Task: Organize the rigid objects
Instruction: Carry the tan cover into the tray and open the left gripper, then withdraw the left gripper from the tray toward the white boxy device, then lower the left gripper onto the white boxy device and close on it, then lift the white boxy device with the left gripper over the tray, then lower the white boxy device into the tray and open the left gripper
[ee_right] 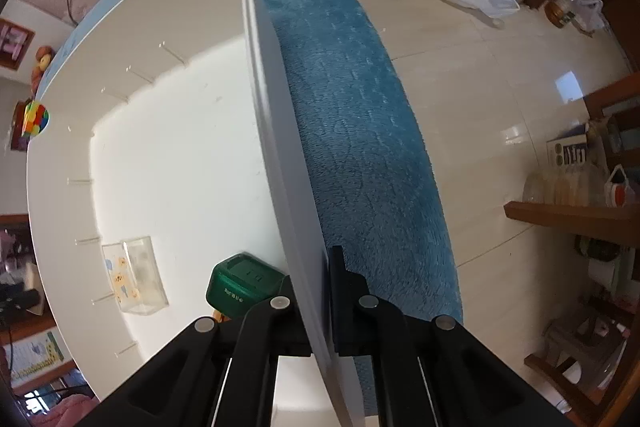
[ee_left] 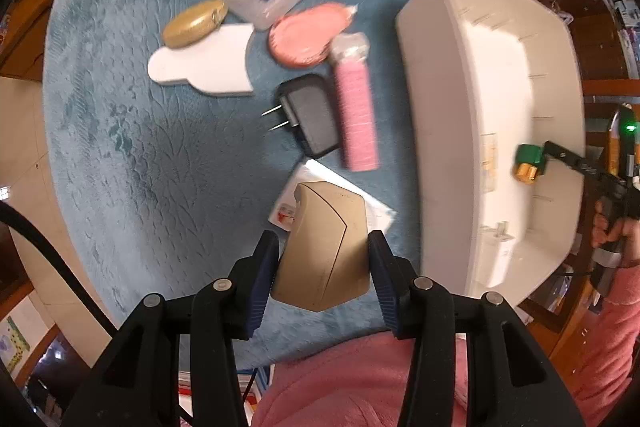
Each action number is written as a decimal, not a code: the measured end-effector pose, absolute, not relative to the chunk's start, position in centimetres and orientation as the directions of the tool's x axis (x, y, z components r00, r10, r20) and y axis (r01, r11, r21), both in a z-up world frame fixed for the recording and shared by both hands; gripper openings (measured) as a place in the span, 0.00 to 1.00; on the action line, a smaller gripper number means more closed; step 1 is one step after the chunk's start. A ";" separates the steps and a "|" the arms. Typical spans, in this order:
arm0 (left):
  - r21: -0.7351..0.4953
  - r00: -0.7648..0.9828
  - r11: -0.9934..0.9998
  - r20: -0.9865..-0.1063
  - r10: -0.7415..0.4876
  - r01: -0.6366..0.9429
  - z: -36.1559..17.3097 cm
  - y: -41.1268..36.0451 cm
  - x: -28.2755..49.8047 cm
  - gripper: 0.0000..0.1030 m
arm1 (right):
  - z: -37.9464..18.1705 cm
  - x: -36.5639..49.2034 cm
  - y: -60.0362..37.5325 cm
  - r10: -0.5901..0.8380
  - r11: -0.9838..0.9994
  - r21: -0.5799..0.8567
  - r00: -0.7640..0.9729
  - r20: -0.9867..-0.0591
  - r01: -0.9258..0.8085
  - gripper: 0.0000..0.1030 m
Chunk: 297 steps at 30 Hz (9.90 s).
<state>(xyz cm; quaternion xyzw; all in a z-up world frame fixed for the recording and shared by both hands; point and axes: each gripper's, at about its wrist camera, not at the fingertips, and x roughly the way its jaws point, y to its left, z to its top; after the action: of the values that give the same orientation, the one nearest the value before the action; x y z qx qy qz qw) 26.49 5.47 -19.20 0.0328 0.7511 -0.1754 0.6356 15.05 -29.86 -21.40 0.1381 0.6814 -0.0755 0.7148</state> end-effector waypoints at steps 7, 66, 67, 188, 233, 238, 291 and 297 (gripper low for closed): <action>-0.268 -0.129 0.914 -0.962 -0.239 0.304 -14.5 3.3 24.6 0.48 | -21.5 15.2 -29.7 0.091 0.965 0.098 0.040 -0.995 0.241 0.04; -0.270 -0.047 0.950 -0.963 -0.266 0.155 -15.5 3.7 21.6 0.72 | -21.3 16.1 -27.5 0.033 0.998 0.035 -0.045 -0.998 -0.044 0.04; -0.280 -0.059 0.952 -0.960 -0.275 0.124 -16.0 4.1 21.9 0.72 | -21.3 16.2 -27.4 0.031 0.998 0.033 -0.046 -0.998 -0.047 0.04; -0.210 -0.009 0.595 -0.939 -0.343 -0.775 -24.7 9.5 11.9 0.76 | -22.1 16.9 -27.8 0.081 0.987 0.093 -0.097 -0.992 -0.133 0.09; -0.297 0.220 0.815 -0.952 -0.212 -0.498 -10.6 7.2 16.2 0.62 | -22.0 16.7 -28.6 0.114 0.987 0.121 -0.072 -0.991 -0.109 0.09; -0.312 0.265 0.855 -0.940 -0.214 -0.414 -8.7 4.9 16.7 0.62 | -22.1 16.6 -28.4 0.116 0.986 0.123 -0.068 -0.991 -0.112 0.10; -0.275 0.123 0.961 -0.955 -0.270 -0.028 -9.4 -8.3 16.6 0.75 | -22.2 16.8 -28.9 0.150 0.981 0.157 -0.066 -0.986 -0.113 0.11; -0.245 0.178 0.969 -0.955 -0.235 -0.034 -8.8 -4.8 18.5 0.75 | -22.2 16.9 -29.2 0.150 0.984 0.156 -0.064 -0.987 -0.088 0.11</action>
<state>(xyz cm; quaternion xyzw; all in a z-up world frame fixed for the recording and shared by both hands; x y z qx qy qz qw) 18.54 -4.80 -8.79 -0.1056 0.6376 -0.0662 0.7603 16.87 -29.24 -22.17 0.0217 0.7243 0.0870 0.6836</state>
